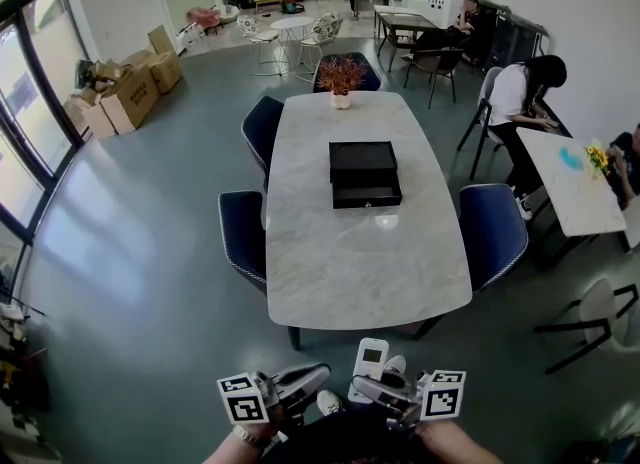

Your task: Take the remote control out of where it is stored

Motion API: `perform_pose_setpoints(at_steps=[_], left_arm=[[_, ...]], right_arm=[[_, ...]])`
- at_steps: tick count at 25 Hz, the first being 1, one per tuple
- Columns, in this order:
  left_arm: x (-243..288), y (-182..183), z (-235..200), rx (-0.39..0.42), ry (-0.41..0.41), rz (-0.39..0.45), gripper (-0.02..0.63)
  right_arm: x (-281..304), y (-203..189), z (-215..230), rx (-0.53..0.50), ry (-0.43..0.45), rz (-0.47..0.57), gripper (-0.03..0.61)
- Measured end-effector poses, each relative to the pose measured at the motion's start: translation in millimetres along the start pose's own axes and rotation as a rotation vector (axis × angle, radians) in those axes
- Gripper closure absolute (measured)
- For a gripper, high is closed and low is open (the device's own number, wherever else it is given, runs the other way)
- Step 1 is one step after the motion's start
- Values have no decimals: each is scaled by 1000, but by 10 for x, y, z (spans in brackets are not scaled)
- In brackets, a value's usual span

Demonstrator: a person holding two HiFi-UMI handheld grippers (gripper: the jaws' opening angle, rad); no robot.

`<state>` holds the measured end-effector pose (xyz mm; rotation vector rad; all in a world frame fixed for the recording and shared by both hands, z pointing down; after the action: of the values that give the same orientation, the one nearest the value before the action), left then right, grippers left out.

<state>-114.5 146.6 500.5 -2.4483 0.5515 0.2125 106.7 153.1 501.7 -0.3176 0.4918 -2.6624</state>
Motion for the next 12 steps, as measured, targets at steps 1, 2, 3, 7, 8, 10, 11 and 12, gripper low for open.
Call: perform_pose_setpoints(at_steps=[1,2,3,7,8,10,11,12], left_arm=[[-8,0,13,0,0,4,608],[-14,5,27,1,1,8,609],[-16,10,37,2,2,11,609],[3,13,36,9,4,6,609],[8,13,38,11,4,2,608],[14,3,36,13,3,-4,609],[17,-3,28,11,2,-3,609],[23,-8,18,8,2,-1,609]], right_arm=[[0,-5,-9,-2,2,-1,466],[1,-5,-19,-5,4,-2,466],[2,-2,-27,-8,6,-3,466],[-5,18,-19,-12,12,-1,466],[-6,16,-23,-12,14,-1,466],[-14,5,-16,-13,13,0,466],[-21,0,-3,-14,12,1,466],[-27,1,9,-15,11,1,466]])
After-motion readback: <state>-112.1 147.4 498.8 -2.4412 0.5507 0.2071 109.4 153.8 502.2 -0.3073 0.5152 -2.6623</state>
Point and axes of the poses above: the fingertips, and each gripper's own axes: x forward along the fingers, z to its right, y out of its top, the point moved 9 cm from there along -x, backward along the fingers, and after that the axes turned 13 degrees about -y, right-handed, at the moved point
